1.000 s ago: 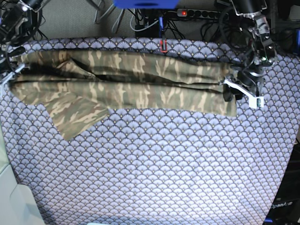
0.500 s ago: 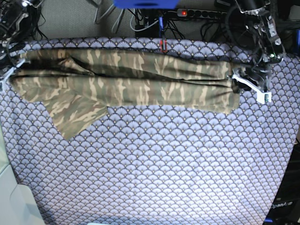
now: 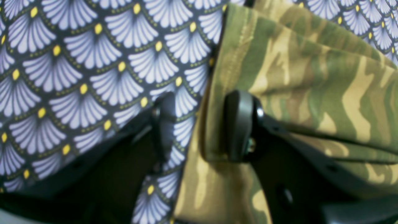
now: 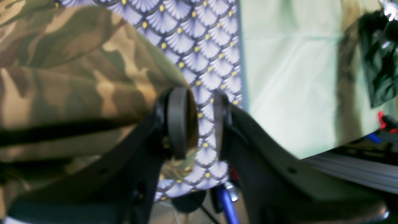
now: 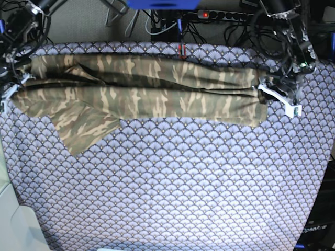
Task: Fold the T-shirt properly
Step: 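Lower the folded edge with the left gripper and release it, then grasp the shirt's hanging sleeve end with the right gripper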
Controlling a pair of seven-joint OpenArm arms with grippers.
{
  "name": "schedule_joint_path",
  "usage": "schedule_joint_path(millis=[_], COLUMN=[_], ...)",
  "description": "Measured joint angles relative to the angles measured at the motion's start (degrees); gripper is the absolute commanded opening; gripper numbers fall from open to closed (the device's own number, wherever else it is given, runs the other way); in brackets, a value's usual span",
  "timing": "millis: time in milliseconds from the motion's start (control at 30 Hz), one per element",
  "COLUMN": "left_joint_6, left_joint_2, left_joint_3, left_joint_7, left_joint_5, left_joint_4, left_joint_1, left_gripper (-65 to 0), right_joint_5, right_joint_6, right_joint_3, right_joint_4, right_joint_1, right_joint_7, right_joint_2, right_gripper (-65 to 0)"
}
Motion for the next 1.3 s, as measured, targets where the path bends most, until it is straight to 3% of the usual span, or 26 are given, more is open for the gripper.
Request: schedule_joint_path(millis=[233, 467, 833, 1100, 1300], left_joint_6=[0.37, 0.35, 0.42, 0.07, 0.17], left_joint_2=[-0.02, 0.02, 0.02, 0.48, 0.44], left_joint_3=[2.82, 2.89, 2.49, -3.39, -4.26], left_joint_7=[-0.79, -0.15, -0.2, 0.09, -0.57], left_joint_5=[0.24, 0.26, 0.2, -0.26, -0.37], left_joint_4=[0.09, 0.02, -0.07, -0.57, -0.17], left_joint_1=[-0.07, -0.66, -0.68, -0.33, 0.83], left_gripper=[-39.0, -39.1, -39.1, -39.1, -39.1], right_joint_5=[-0.17, -0.17, -0.33, -0.22, -0.17], right_joint_6=[0.02, 0.0, 0.0, 0.0, -0.02], right_joint_3=[0.0, -0.15, -2.4, -7.72, -12.41], right_joint_4=[0.31, 0.46, 0.57, 0.11, -5.07], right_joint_1=[0.44, 0.46, 3.65, 6.51, 12.26], right_joint_7=[0.24, 0.26, -0.11, -2.29, -7.5], right_joint_2=[-2.25, -2.01, -1.64, -1.36, 2.43], right_gripper=[-48.9, -42.1, -41.6, -41.6, -41.6])
